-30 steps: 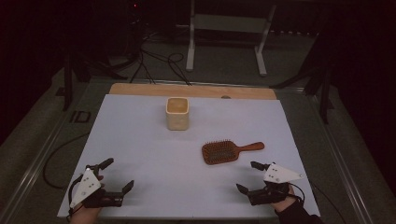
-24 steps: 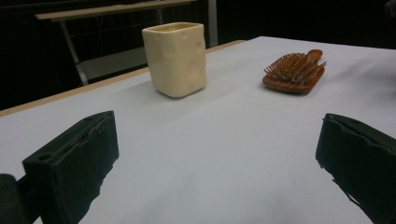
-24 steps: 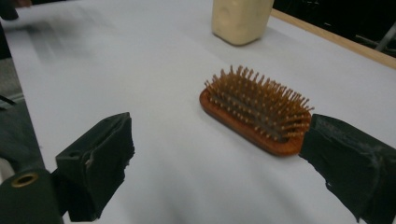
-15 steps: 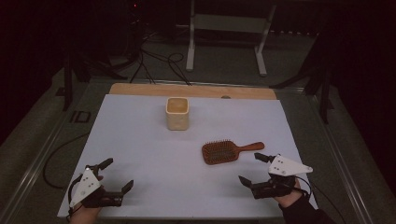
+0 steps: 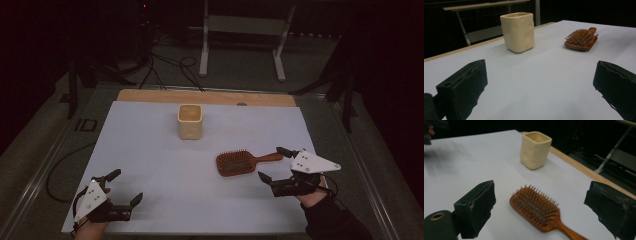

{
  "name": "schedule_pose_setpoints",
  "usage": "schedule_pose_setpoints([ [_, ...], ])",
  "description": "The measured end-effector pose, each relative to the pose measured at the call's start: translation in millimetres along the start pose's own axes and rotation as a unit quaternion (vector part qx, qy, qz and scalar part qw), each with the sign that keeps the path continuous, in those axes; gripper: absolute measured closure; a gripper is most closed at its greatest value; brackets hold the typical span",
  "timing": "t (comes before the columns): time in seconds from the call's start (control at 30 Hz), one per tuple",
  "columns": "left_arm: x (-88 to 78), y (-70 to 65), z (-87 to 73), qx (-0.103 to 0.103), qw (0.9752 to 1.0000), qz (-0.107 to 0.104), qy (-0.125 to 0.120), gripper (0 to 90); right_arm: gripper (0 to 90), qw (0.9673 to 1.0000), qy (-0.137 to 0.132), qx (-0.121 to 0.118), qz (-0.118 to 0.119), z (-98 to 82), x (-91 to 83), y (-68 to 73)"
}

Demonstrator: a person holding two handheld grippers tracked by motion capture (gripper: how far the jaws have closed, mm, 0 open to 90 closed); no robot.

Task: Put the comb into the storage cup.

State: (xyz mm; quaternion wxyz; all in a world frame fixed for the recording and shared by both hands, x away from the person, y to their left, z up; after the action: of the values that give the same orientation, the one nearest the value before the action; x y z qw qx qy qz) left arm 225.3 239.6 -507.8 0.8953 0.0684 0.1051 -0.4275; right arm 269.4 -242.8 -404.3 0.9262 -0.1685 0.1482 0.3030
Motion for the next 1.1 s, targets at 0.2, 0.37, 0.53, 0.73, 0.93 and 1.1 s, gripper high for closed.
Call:
schedule_pose_setpoints([
  [0.2, 0.0, -0.2, 0.1, 0.0, 1.0, -0.001, 0.0, 0.0, 8.1, 0.9999, -0.004, 0.001, -0.012, 9.1, 4.6, -8.8],
  [0.37, -0.2, -0.3, 0.2, 0.002, 1.0, -0.001, 0.001, 0.0, 8.1, 0.9998, 0.002, 0.01, -0.019, 10.0, 13.1, -16.5],
  [0.53, -0.3, -0.1, 0.2, 0.001, 1.0, -0.001, -0.001, 0.0, 8.2, 0.9995, 0.011, 0.016, -0.024, 8.5, 21.1, -24.4],
  [0.73, 0.3, -0.7, 0.4, 0.002, 1.0, -0.002, 0.001, 0.0, 8.2, 0.9992, 0.018, 0.02, -0.029, 4.8, 29.5, -34.8],
  [0.93, 0.3, -0.5, 0.6, 0.002, 1.0, -0.002, 0.0, 0.0, 8.2, 0.9985, 0.025, 0.039, -0.028, -0.9, 37.6, -44.4],
  [1.1, 0.1, -0.5, 0.7, 0.002, 1.0, -0.002, 0.0, 0.0, 8.2, 0.9984, 0.036, 0.032, -0.029, -6.4, 45.2, -49.8],
])
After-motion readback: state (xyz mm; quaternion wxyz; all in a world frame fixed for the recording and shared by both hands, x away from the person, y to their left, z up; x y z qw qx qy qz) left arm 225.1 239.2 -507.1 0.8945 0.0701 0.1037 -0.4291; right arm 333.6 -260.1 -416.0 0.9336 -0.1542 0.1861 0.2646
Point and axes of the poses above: each handheld gripper's, and its own axes: x roughly forward along the jaws, z roughly out of its top, y roughly to its left, the point moved 3 cm from there along x, roughly forward along the jaws, and after that the axes turned 11 degrees about -z, right-handed, at the moved point
